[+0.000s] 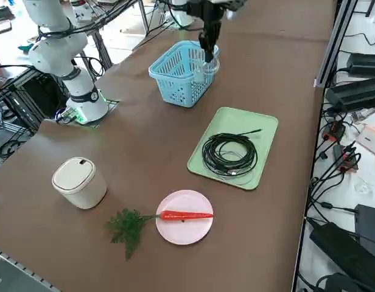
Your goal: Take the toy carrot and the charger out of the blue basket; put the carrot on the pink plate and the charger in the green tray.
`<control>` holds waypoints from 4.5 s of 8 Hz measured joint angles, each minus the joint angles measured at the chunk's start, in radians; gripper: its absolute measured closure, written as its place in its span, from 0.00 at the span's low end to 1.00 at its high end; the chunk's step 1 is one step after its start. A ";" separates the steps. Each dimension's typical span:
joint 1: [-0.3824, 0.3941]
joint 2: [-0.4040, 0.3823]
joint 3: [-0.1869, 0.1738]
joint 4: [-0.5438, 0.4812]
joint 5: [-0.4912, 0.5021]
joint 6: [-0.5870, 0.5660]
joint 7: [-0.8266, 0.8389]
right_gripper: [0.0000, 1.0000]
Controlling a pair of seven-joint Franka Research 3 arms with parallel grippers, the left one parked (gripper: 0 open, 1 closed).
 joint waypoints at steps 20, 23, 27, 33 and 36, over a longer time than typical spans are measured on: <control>-0.068 0.338 0.002 0.110 -0.030 0.298 -0.141 0.93; -0.108 0.355 0.002 0.110 -0.030 0.310 -0.208 0.67; -0.117 0.365 0.005 0.113 -0.030 0.329 -0.231 0.03; -0.113 0.338 0.014 0.144 -0.030 0.318 -0.231 0.00; -0.114 0.170 0.016 0.171 -0.030 0.118 -0.231 0.00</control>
